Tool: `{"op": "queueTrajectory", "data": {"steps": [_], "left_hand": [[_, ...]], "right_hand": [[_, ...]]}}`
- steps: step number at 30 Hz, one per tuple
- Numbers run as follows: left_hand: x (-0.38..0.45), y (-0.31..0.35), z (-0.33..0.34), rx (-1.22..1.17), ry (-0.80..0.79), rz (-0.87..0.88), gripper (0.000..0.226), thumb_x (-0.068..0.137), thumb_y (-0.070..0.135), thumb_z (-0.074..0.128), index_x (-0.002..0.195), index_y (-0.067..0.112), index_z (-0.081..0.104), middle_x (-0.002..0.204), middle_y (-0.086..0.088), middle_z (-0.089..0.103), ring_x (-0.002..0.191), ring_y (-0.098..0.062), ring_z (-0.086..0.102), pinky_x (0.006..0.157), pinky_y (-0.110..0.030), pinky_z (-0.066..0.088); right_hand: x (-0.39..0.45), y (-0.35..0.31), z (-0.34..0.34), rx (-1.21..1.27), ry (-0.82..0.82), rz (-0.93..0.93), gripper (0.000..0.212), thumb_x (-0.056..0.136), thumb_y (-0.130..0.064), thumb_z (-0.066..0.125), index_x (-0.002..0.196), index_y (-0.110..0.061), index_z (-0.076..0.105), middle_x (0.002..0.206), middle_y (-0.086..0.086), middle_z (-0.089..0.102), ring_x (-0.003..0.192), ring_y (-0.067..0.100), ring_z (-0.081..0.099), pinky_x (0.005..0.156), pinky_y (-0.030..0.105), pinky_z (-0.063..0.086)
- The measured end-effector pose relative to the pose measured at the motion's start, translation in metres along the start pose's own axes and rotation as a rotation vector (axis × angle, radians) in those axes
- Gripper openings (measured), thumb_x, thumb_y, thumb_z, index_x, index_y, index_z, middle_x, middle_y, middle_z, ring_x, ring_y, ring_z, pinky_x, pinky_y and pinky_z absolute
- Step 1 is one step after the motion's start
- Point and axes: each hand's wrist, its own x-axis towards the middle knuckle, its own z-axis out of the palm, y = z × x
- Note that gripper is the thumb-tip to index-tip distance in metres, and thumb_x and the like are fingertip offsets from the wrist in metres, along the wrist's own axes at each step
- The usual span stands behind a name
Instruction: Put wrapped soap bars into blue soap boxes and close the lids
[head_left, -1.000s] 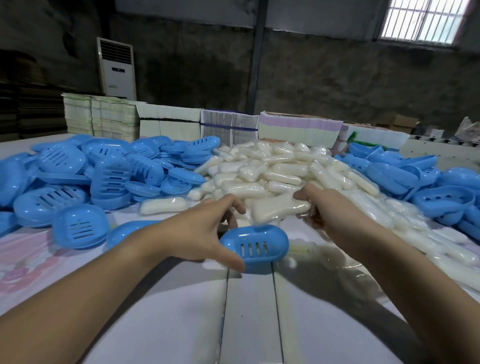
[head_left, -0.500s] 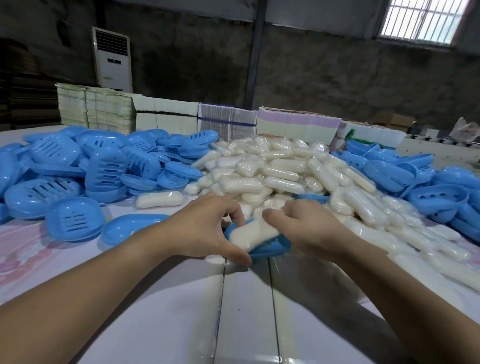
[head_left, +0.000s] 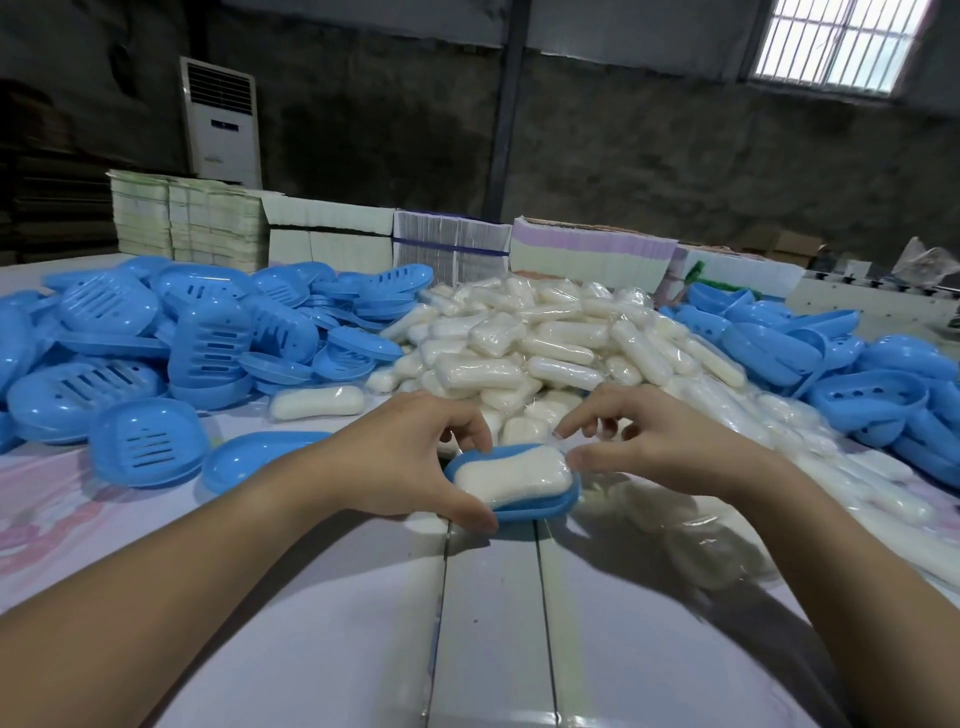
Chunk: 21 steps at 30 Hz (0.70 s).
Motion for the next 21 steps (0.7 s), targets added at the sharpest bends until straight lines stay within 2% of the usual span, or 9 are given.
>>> {"op": "queueTrajectory", "data": {"steps": [6,11,15,19,21], "left_hand": [[-0.002,0.003,0.001,0.042,-0.004,0.029,0.049,0.052,0.057,0.09,0.088,0.039,0.063,0.09,0.021,0.063,0.089,0.004,0.053,0.063,-0.015,0.038],[-0.003,0.005,0.001,0.033,-0.028,0.019,0.047,0.054,0.055,0.091,0.088,0.042,0.062,0.09,0.024,0.062,0.089,0.007,0.052,0.063,-0.013,0.038],[-0.003,0.006,0.002,-0.002,-0.052,0.028,0.047,0.056,0.055,0.09,0.092,0.044,0.061,0.096,0.026,0.061,0.096,0.008,0.051,0.068,-0.011,0.041],[-0.002,0.005,0.004,-0.019,-0.045,0.049,0.047,0.057,0.054,0.09,0.093,0.045,0.062,0.099,0.022,0.06,0.098,0.006,0.051,0.074,-0.016,0.042],[-0.001,0.003,0.005,-0.019,-0.053,0.062,0.049,0.054,0.059,0.088,0.094,0.05,0.061,0.103,0.019,0.059,0.099,0.005,0.05,0.079,-0.018,0.043]], "right_hand": [[0.003,0.002,0.01,-0.085,-0.073,-0.021,0.016,0.075,-0.034,0.081,0.089,-0.041,0.077,0.097,-0.013,0.06,0.086,-0.002,0.05,0.071,0.01,0.039],[0.002,0.002,0.009,-0.055,-0.12,-0.026,0.019,0.079,-0.032,0.079,0.098,-0.036,0.077,0.096,-0.012,0.059,0.084,-0.01,0.05,0.073,0.007,0.038],[0.0,0.006,0.001,-0.048,-0.246,-0.003,0.028,0.079,-0.037,0.079,0.107,-0.04,0.075,0.094,-0.026,0.054,0.086,-0.013,0.048,0.073,0.003,0.035],[0.002,0.008,0.003,-0.074,-0.173,-0.002,0.029,0.073,-0.037,0.084,0.101,-0.038,0.077,0.084,-0.039,0.051,0.082,-0.015,0.048,0.07,0.003,0.034],[0.001,0.008,0.006,-0.097,-0.143,-0.013,0.028,0.073,-0.039,0.084,0.101,-0.04,0.077,0.087,-0.033,0.052,0.082,-0.014,0.048,0.069,0.003,0.034]]}}
